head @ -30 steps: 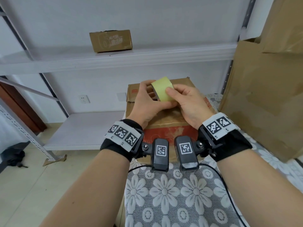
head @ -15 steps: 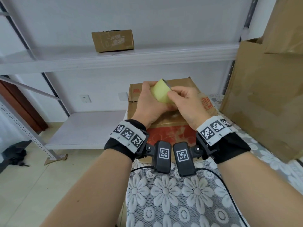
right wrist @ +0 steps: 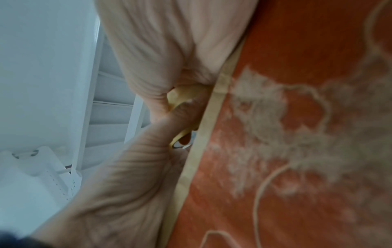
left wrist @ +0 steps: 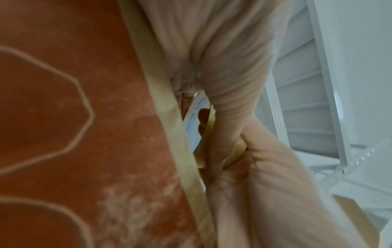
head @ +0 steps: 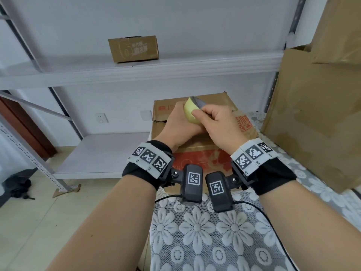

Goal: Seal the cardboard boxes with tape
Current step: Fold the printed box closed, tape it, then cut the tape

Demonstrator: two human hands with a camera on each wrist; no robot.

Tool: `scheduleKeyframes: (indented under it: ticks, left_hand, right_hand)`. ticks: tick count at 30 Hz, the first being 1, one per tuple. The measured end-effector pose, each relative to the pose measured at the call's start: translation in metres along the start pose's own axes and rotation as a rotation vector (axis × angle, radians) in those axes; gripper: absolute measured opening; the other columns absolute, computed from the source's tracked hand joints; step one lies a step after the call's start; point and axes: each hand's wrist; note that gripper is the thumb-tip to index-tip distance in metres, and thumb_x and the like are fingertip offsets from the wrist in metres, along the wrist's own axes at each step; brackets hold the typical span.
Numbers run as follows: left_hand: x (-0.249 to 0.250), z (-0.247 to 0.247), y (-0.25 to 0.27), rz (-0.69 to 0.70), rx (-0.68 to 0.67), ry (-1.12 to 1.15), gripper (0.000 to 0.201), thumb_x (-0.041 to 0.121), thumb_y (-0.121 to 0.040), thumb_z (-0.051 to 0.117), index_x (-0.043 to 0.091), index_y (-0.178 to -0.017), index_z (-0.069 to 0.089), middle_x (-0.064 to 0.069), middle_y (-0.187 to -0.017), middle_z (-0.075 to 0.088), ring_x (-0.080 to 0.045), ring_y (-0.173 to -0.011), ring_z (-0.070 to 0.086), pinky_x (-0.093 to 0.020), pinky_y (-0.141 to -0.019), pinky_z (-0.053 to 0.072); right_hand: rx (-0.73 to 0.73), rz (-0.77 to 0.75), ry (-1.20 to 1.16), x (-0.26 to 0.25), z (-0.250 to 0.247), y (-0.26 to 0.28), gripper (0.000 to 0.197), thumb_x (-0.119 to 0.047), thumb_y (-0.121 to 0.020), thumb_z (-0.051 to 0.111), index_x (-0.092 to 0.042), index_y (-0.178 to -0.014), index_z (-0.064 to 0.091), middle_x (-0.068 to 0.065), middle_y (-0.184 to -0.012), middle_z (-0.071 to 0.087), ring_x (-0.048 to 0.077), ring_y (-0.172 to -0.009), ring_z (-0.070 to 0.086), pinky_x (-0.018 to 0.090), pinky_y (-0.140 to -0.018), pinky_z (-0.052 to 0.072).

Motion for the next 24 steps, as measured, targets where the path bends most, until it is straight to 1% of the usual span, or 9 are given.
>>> scheduleKeyframes:
  ticks: [4,7,9,13,15,18,21,23,24]
  left_hand:
    - [-0.004,-0.003,0.001,-0.024,0.051,0.041,0.072,0.018,-0.061,0.087,0.016,-0.118,0.044,-0.004,-0.108,0.063,-0.018,-0.096,0.063,-0.033,-0.079,0.056]
    - [-0.004,-0.004,0.002,-0.017,0.064,0.061,0.066,0.012,-0.068,0.086,0.014,-0.118,0.043,0.000,-0.102,0.061,-0.012,-0.088,0.061,-0.024,-0.067,0.051]
    - [-0.004,-0.004,0.004,-0.015,0.061,0.077,0.067,0.011,-0.068,0.085,0.013,-0.119,0.043,0.001,-0.101,0.061,-0.010,-0.085,0.061,-0.021,-0.065,0.049]
    - [-0.004,-0.004,0.004,-0.010,0.058,0.102,0.069,0.008,-0.067,0.086,0.014,-0.121,0.042,0.000,-0.101,0.061,-0.011,-0.086,0.061,-0.023,-0.067,0.051]
    - [-0.004,-0.004,0.005,-0.006,0.061,0.121,0.071,0.008,-0.066,0.087,0.015,-0.122,0.043,0.002,-0.101,0.060,-0.011,-0.086,0.061,-0.021,-0.065,0.050]
    - [-0.002,-0.004,0.007,0.004,0.077,0.197,0.071,0.007,-0.070,0.086,0.014,-0.126,0.043,0.004,-0.100,0.059,-0.005,-0.083,0.060,-0.014,-0.061,0.049]
    - [0.000,-0.005,0.010,0.016,0.052,0.296,0.074,0.007,-0.073,0.084,0.016,-0.133,0.042,0.002,-0.108,0.061,-0.005,-0.089,0.062,-0.016,-0.069,0.052]
    - [0.001,-0.005,0.011,0.029,0.003,0.314,0.076,0.009,-0.074,0.083,0.020,-0.136,0.041,-0.002,-0.116,0.059,-0.009,-0.096,0.062,-0.018,-0.072,0.053]
    - [0.002,-0.005,0.012,0.039,-0.022,0.315,0.076,0.010,-0.074,0.083,0.022,-0.136,0.040,-0.003,-0.120,0.058,-0.011,-0.099,0.061,-0.019,-0.075,0.053]
  right_hand:
    - [-0.065,-0.017,-0.034,0.001,-0.003,-0.002,0.020,-0.013,-0.095,0.053,-0.004,-0.089,0.070,0.014,-0.079,0.065,0.009,-0.072,0.054,0.024,-0.068,0.043]
    - [-0.098,-0.001,-0.068,-0.001,-0.006,-0.001,0.021,-0.008,-0.096,0.050,-0.008,-0.102,0.071,0.006,-0.095,0.070,0.009,-0.087,0.061,0.022,-0.080,0.049]
    - [-0.123,0.011,-0.073,-0.003,-0.006,0.000,0.023,-0.007,-0.097,0.049,-0.008,-0.105,0.070,0.005,-0.098,0.070,0.008,-0.089,0.062,0.020,-0.081,0.049]
    - [-0.154,0.048,-0.126,-0.003,-0.006,0.000,0.023,-0.005,-0.095,0.052,-0.013,-0.108,0.069,0.007,-0.103,0.072,0.019,-0.098,0.066,0.030,-0.087,0.052]
    - [-0.149,0.060,-0.128,-0.001,-0.007,-0.001,0.023,-0.006,-0.092,0.058,-0.020,-0.106,0.070,0.002,-0.100,0.073,0.017,-0.094,0.068,0.034,-0.082,0.056]
    - [-0.100,0.109,-0.240,-0.002,-0.008,-0.001,0.019,-0.005,-0.091,0.058,-0.020,-0.095,0.070,0.002,-0.089,0.072,0.008,-0.078,0.066,0.023,-0.066,0.053]
    - [-0.010,0.150,-0.313,-0.003,-0.008,-0.001,0.020,-0.015,-0.092,0.060,-0.015,-0.074,0.068,0.009,-0.073,0.065,0.015,-0.067,0.059,0.023,-0.060,0.049]
    - [0.036,0.177,-0.336,-0.004,-0.007,-0.002,0.034,-0.025,-0.091,0.063,0.000,-0.067,0.062,0.016,-0.068,0.059,0.022,-0.063,0.056,0.029,-0.057,0.047]
    - [0.047,0.183,-0.358,-0.004,-0.007,-0.003,0.042,-0.028,-0.090,0.064,0.010,-0.072,0.058,0.021,-0.071,0.057,0.027,-0.066,0.055,0.034,-0.061,0.047]
Point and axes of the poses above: each hand's wrist, its own y-axis away from the middle knuckle, its own z-axis out of the palm, x = y × z
